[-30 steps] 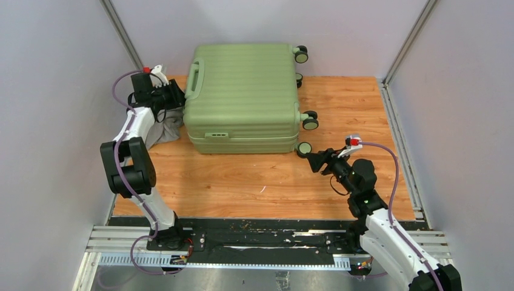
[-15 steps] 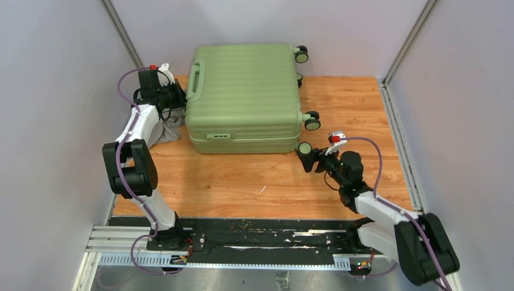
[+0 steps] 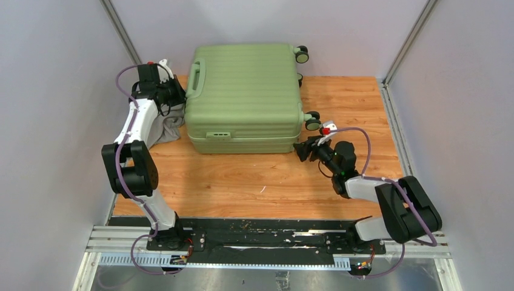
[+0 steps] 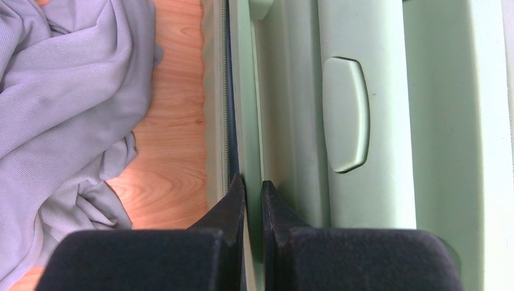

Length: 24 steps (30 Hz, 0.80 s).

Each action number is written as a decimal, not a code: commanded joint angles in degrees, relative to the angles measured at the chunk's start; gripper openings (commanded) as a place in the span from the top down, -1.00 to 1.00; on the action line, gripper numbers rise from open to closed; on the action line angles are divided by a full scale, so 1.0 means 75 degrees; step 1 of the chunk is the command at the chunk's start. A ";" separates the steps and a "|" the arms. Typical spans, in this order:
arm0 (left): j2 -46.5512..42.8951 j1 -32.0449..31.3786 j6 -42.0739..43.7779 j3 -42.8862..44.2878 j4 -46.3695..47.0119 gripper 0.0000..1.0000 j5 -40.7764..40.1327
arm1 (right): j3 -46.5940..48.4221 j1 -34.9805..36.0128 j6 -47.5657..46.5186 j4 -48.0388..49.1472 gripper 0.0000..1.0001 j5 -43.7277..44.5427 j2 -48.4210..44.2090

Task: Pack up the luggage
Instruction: Zip the luggage at the center of the board.

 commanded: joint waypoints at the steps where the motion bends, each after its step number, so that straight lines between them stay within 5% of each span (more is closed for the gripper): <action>1: -0.0338 -0.0329 -0.0373 0.0708 0.0696 1.00 0.1008 | 0.0348 -0.0010 -0.0245 0.0988 -0.38 -0.0550 0.0746; 11: -0.0161 -0.0459 -0.0190 0.1153 0.0391 1.00 0.0909 | 0.0733 -0.0196 -0.0123 0.2328 0.14 -0.1585 0.2127; 24: -0.0183 -0.0460 -0.0097 0.1126 0.0332 1.00 0.0804 | 0.0863 -0.0592 0.0107 0.2678 0.75 -0.2204 0.2420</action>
